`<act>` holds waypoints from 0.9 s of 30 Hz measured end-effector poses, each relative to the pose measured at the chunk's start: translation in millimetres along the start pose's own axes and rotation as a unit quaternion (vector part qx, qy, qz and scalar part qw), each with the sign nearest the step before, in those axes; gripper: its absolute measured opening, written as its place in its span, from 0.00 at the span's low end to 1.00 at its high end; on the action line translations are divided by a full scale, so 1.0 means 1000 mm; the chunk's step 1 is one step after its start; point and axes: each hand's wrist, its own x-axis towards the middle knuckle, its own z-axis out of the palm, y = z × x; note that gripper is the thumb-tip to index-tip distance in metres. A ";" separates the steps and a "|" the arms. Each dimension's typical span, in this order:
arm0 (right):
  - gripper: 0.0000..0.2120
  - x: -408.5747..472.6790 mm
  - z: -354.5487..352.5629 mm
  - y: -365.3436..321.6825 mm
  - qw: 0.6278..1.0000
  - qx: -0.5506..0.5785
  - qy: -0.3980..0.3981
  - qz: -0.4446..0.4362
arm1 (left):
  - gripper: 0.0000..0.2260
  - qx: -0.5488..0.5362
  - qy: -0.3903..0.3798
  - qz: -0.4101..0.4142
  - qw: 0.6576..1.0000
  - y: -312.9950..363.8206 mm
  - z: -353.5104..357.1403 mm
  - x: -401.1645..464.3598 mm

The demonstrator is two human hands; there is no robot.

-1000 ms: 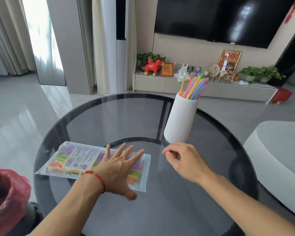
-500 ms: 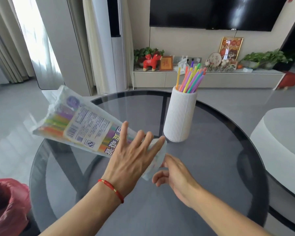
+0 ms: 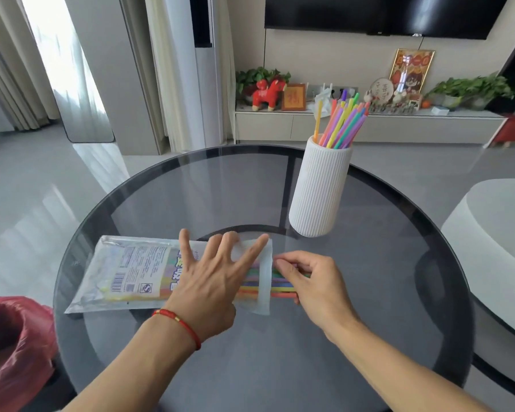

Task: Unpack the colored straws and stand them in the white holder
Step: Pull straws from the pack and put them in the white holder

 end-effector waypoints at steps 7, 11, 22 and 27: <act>0.06 0.001 0.003 0.008 0.992 -0.092 -0.019 -0.082 | 0.42 -0.197 -0.020 0.004 0.980 0.005 -0.003 0.003; 0.07 0.007 -0.004 0.003 0.991 -0.084 -0.029 -0.097 | 0.26 -0.180 0.009 0.000 0.984 0.002 0.002 0.010; 0.07 0.014 -0.049 -0.008 0.998 0.041 -0.040 -0.013 | 0.24 -0.203 0.009 -0.056 0.978 -0.002 0.007 0.004; 0.11 0.015 -0.048 -0.009 0.997 -0.019 -0.026 -0.068 | 0.19 -0.173 0.002 -0.055 0.983 0.000 0.013 0.004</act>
